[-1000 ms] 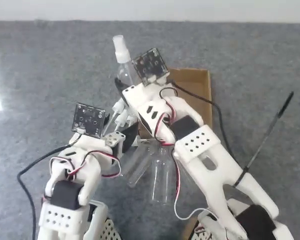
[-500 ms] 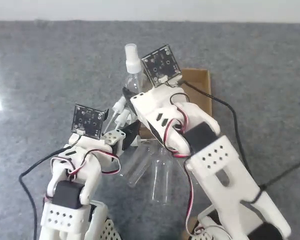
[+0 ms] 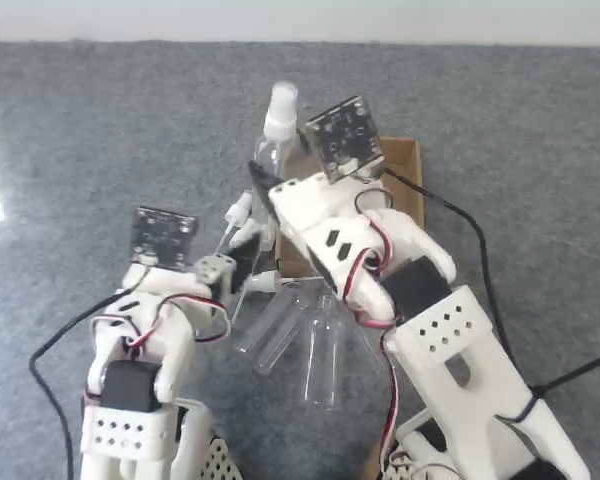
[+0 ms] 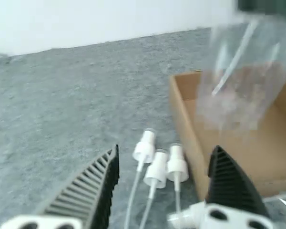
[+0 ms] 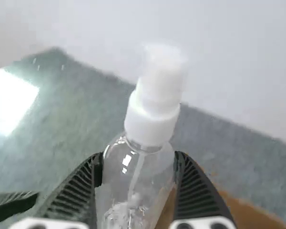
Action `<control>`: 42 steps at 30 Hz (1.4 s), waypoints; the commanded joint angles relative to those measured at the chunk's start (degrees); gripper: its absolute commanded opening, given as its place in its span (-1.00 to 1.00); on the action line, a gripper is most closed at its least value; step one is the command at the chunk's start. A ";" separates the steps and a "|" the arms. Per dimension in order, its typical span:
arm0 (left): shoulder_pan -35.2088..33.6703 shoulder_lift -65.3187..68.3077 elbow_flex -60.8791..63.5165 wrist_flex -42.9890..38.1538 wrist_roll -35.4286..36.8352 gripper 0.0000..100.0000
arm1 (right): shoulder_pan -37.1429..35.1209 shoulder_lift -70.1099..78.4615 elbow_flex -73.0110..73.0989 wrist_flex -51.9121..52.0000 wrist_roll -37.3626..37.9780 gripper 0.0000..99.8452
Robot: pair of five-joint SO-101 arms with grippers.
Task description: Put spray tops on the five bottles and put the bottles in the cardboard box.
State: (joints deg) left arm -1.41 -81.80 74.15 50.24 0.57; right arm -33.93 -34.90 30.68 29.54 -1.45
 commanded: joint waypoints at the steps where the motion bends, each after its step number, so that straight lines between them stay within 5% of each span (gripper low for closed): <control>1: -3.96 -0.88 -0.57 -1.14 -0.09 -0.63 | 4.35 9.19 -0.88 -11.12 5.89 -0.99; 15: -5.36 -0.88 -0.22 -1.14 0.09 -0.77 | 7.43 36.62 -0.79 -37.49 8.44 -0.99; 42: -5.36 -0.88 0.57 -1.49 0.18 -0.77 | 9.54 49.10 1.58 -52.88 8.70 -0.98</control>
State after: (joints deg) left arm -6.51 -81.80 75.21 50.24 0.57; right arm -25.05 14.95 32.62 -21.71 6.20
